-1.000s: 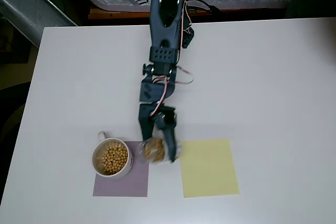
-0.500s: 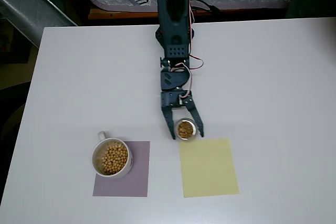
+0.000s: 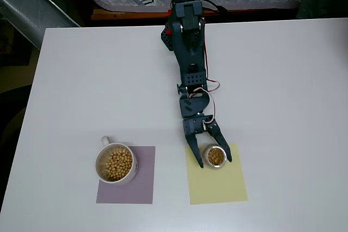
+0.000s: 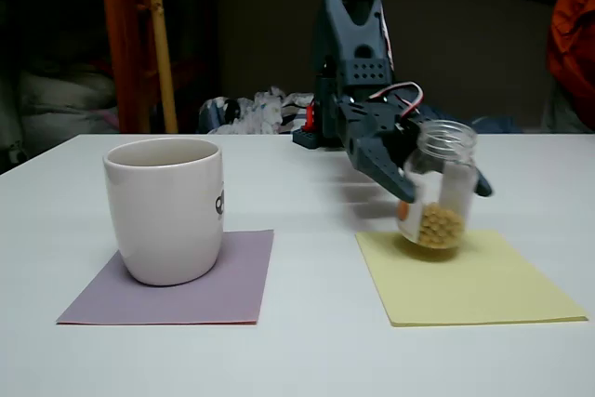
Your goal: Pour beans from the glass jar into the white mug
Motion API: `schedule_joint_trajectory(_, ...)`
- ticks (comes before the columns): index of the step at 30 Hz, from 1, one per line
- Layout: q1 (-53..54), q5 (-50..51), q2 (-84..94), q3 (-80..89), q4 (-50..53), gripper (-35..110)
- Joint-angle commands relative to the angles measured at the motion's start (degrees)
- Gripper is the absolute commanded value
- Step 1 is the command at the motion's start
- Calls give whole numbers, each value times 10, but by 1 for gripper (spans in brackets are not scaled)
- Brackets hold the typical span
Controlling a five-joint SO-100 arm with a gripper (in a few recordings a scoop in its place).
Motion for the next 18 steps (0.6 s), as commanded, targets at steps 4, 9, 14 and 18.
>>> schedule_joint_trajectory(4, -18, -11, -69, -116, -12, 7)
schedule_joint_trajectory(9, -17, -16, -121, -169, -12, 8)
schedule_joint_trajectory(14, -12, -10, -132, -178, -13, 23)
schedule_joint_trajectory(18, -12, 2, -122, -178, -13, 39)
